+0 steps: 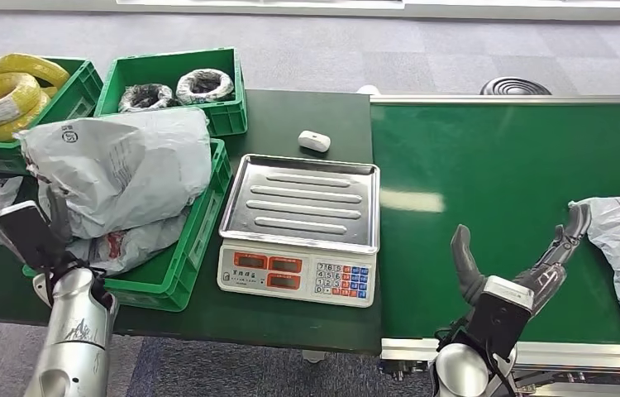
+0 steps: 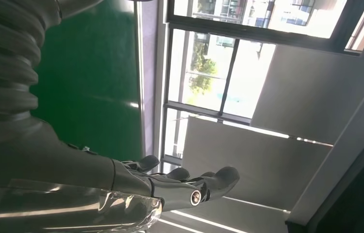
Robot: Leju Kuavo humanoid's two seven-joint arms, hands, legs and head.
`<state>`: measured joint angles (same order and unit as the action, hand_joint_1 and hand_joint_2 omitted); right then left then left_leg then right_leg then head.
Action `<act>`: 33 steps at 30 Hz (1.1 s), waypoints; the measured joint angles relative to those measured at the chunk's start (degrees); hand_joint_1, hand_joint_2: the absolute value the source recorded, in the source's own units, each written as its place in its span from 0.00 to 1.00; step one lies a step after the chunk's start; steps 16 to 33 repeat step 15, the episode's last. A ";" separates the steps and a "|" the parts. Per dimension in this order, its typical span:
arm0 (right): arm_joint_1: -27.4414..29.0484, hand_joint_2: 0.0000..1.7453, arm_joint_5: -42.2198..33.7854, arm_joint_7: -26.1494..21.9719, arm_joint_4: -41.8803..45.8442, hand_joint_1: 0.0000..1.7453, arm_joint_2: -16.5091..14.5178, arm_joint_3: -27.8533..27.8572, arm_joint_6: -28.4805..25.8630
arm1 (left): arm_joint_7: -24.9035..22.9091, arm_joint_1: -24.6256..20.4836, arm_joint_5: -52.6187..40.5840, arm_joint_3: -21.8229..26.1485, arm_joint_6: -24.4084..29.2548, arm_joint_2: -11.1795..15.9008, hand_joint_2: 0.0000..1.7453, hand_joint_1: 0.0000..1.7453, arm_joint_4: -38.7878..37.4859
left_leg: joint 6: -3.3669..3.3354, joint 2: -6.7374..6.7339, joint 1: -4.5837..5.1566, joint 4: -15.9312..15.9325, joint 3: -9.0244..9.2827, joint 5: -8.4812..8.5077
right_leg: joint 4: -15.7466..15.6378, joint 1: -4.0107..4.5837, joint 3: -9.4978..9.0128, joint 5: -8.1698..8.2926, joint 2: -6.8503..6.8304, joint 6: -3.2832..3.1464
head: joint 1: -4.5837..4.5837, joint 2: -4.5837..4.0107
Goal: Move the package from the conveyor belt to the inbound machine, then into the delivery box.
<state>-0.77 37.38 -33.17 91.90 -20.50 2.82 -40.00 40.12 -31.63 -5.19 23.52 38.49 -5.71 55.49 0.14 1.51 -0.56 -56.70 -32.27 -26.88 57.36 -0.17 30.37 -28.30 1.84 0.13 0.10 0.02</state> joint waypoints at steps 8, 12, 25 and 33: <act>0.12 1.00 -0.68 -0.90 -0.92 0.00 0.00 -1.41 0.00 | 0.14 9.28 -1.95 -12.53 1.00 -1.52 0.00 0.00 29.79 | -0.02 0.09 0.01 -0.04 -0.70 0.00 | 0.00 -0.03 0.64 0.00 -0.07 0.01 | 0.00 -0.01; 0.06 1.00 -2.31 0.12 -1.19 0.00 0.12 -2.30 0.00 | 0.14 11.69 -4.44 -17.92 1.23 -1.87 0.00 0.00 41.51 | -0.01 0.10 0.01 -0.04 -0.79 -0.02 | -0.02 -0.03 0.73 0.00 -0.08 0.02 | -0.01 0.00; 0.06 1.00 -3.51 0.36 -1.20 0.00 0.36 -2.97 0.00 | 0.14 13.01 -6.18 -21.38 1.23 -1.93 0.00 0.00 47.86 | 0.00 0.09 0.00 -0.04 -0.79 -0.03 | -0.02 -0.03 0.75 0.00 -0.07 0.01 | -0.01 0.00; 0.06 1.00 -3.51 0.36 -1.20 0.00 0.36 -2.97 0.00 | 0.14 13.01 -6.18 -21.38 1.23 -1.93 0.00 0.00 47.86 | 0.00 0.09 0.00 -0.04 -0.79 -0.03 | -0.02 -0.03 0.75 0.00 -0.07 0.01 | -0.01 0.00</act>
